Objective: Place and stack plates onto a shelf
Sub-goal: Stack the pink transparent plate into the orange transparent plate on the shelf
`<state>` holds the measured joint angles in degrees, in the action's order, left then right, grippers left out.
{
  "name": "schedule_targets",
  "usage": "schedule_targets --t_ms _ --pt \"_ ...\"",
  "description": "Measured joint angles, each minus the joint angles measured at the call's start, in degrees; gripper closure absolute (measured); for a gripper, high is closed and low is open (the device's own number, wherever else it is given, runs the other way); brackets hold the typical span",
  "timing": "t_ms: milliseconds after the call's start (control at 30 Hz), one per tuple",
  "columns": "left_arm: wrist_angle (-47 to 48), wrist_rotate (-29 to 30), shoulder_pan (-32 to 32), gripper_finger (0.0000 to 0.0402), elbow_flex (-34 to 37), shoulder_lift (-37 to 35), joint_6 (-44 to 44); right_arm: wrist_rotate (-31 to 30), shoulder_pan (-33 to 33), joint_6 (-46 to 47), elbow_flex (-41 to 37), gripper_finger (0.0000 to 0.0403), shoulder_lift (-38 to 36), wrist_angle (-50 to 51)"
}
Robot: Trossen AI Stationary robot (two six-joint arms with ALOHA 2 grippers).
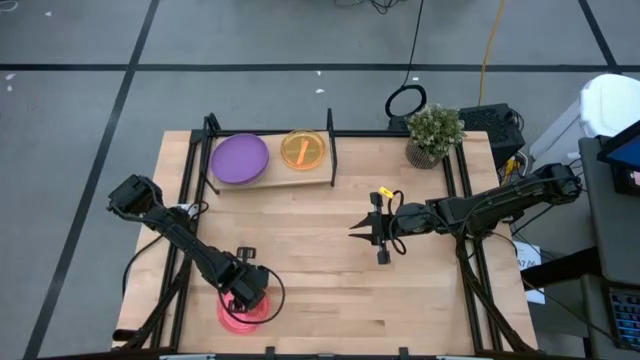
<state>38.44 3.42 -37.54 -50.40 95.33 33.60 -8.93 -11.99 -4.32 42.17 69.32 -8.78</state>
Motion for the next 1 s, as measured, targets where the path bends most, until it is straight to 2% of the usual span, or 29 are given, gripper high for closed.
schedule_targets --t_ms 567,867,1000 --pt "0.44 -0.94 0.02 0.0312 0.21 -2.27 -1.99 0.00 0.00 0.00 -0.02 0.0337 0.00 0.00" --pt "0.39 -1.46 0.02 0.0388 0.14 -2.32 -3.01 0.00 0.01 0.01 -0.02 0.0337 0.00 0.00" --pt "0.37 -1.46 0.02 0.0395 0.10 -2.34 -3.52 0.00 0.02 0.02 -0.02 0.0337 0.00 0.00"
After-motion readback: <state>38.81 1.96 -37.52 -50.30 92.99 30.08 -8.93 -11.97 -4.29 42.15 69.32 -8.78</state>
